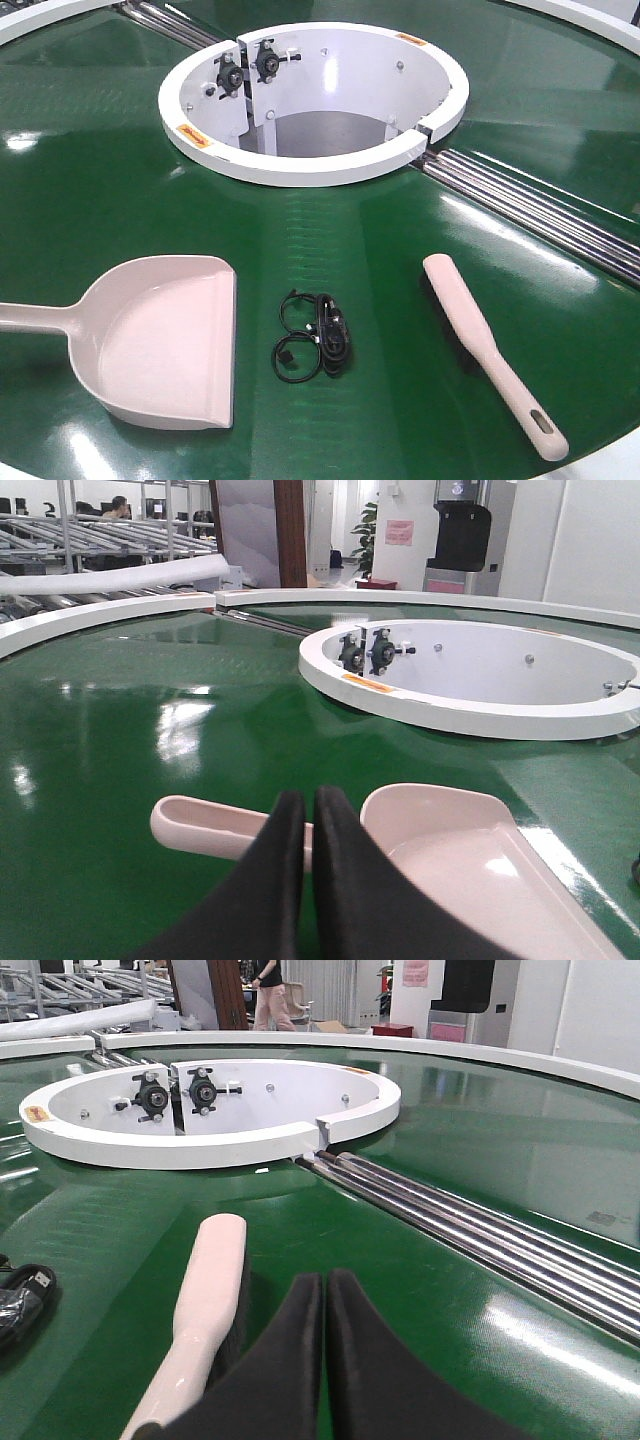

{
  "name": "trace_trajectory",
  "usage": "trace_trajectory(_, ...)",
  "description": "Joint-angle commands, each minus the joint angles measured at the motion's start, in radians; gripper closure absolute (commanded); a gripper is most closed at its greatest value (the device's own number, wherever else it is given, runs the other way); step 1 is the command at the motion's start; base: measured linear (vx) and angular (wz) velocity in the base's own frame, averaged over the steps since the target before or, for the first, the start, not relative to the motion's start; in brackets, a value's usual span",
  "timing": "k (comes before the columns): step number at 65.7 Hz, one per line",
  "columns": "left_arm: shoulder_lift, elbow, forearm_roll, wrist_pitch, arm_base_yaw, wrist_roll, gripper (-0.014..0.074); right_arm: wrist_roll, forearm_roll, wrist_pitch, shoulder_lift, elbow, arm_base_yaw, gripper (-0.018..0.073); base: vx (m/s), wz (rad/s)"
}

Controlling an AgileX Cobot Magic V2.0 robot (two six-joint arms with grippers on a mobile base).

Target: Clean and inspect green conveyor with broom and dustpan

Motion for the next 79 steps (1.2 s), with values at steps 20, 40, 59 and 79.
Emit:
trace_trajectory(20,-0.014,0.01,-0.003,-0.069,0.0,-0.006,0.0603,-0.001,-0.007,-0.073,-0.011,0.003,-0.004,0.0568,0.0,0.0)
trace_trajectory(40,-0.014,0.01,-0.003,-0.069,0.0,-0.006,0.0603,-0.001,-0.007,-0.073,-0.011,0.003,-0.004,0.0568,0.0,0.0)
trace_trajectory(59,-0.014,0.01,0.016,-0.068,0.0,0.006,0.0603,-0.001,-0.007,-0.073,-0.011,0.003,-0.004,0.0568,0.0,0.0)
trace_trajectory(79,-0.014,-0.001,0.016,-0.195,0.0,0.009,0.0603,-0.001,-0.007,-0.073,-0.011,0.003,-0.004,0.0568,0.0,0.0)
